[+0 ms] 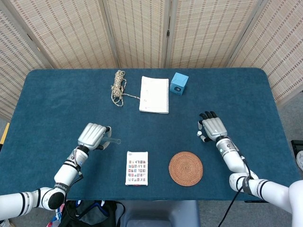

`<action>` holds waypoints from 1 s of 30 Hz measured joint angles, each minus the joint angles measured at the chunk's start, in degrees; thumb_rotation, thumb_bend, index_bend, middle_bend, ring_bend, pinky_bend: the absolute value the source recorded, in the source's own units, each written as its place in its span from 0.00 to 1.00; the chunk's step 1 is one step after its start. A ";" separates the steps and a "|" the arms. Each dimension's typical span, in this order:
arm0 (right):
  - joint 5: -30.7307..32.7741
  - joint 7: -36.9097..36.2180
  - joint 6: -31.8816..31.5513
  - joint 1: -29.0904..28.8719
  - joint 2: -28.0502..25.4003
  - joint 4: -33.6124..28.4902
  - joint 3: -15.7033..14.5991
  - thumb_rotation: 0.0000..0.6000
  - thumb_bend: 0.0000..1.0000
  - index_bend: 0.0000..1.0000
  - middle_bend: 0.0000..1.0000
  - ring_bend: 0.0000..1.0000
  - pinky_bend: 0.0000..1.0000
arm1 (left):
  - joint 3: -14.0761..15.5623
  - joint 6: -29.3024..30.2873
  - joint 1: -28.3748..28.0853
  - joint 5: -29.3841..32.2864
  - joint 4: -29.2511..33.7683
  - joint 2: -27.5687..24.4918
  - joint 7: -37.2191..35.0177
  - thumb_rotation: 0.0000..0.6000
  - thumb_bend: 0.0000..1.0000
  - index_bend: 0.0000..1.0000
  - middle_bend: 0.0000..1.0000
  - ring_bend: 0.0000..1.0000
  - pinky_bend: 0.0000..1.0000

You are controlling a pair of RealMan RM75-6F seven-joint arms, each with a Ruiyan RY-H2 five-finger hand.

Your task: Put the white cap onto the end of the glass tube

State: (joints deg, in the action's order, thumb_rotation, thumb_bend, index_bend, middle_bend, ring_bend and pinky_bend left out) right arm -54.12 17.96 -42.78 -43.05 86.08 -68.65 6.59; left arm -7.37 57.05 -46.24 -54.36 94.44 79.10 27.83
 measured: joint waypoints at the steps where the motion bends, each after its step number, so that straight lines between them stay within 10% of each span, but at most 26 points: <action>1: 0.19 0.09 0.20 -0.08 0.17 0.21 0.04 1.00 0.29 0.42 0.12 0.00 0.00 | 0.01 0.00 0.01 -0.01 -0.01 0.01 0.00 1.00 0.37 0.59 0.99 1.00 1.00; 30: 2.54 2.50 1.70 -1.36 2.05 2.09 0.05 1.00 0.33 0.46 0.15 0.00 0.00 | 0.22 -0.23 0.52 -0.44 -0.81 0.13 -0.47 1.00 0.37 0.59 0.99 1.00 1.00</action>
State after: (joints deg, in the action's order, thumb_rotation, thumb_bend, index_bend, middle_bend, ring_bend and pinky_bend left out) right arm -51.58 20.46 -41.08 -44.42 88.13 -66.56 6.64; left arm -7.15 56.82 -45.72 -54.81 93.63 79.23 27.36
